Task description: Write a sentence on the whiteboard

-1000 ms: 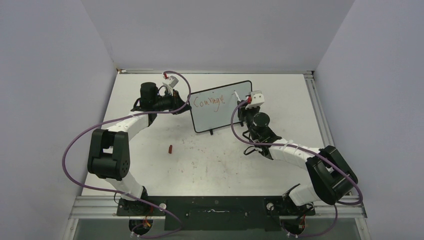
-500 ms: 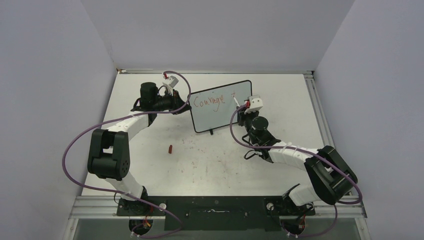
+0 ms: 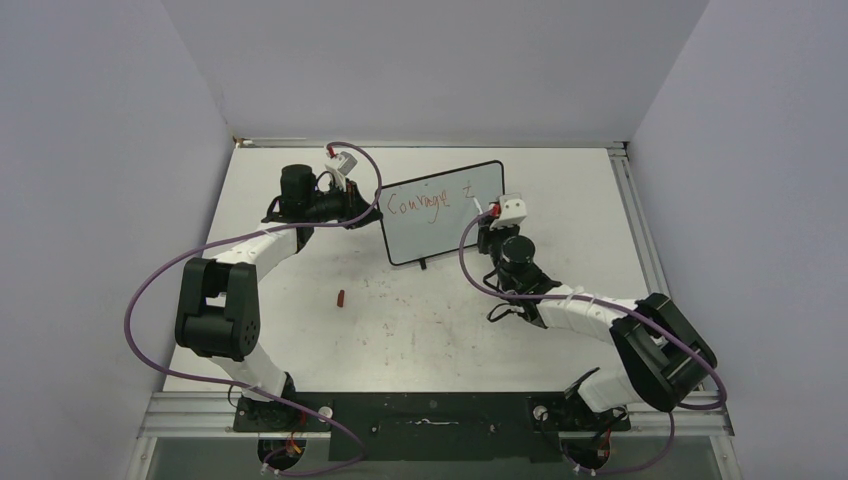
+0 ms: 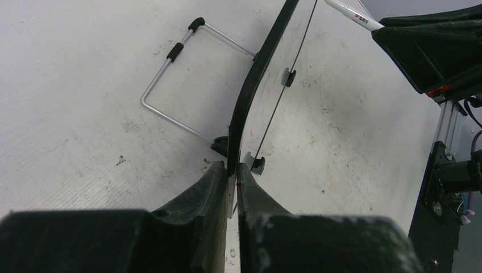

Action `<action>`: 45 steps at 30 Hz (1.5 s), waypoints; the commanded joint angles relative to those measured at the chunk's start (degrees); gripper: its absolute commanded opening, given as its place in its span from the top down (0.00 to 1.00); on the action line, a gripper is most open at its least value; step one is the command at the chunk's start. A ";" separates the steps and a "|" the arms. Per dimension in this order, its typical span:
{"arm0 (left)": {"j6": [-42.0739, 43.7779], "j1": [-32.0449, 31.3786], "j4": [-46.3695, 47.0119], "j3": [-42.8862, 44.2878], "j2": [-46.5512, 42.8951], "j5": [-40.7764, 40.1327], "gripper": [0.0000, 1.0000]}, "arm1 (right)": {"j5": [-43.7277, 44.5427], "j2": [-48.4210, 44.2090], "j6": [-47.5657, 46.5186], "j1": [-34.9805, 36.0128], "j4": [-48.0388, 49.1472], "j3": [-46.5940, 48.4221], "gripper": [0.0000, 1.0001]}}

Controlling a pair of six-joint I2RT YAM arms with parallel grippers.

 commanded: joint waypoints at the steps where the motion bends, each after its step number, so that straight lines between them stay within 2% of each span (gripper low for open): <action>1: 0.33 0.53 -0.42 1.73 -2.45 0.93 1.00 | 0.99 -3.55 -0.75 -0.04 1.41 1.88 0.95; 15: 0.42 0.47 -0.42 1.70 -2.45 0.85 1.00 | -0.33 0.90 -1.96 -0.54 3.22 5.48 0.95; 35: 0.42 0.52 -0.44 1.78 -2.45 0.85 1.00 | 0.07 0.49 0.61 0.00 2.79 -0.24 0.95; 45: 0.42 0.47 -0.42 1.69 -2.41 0.83 1.00 | 2.57 0.62 -1.06 -0.65 2.74 2.59 0.95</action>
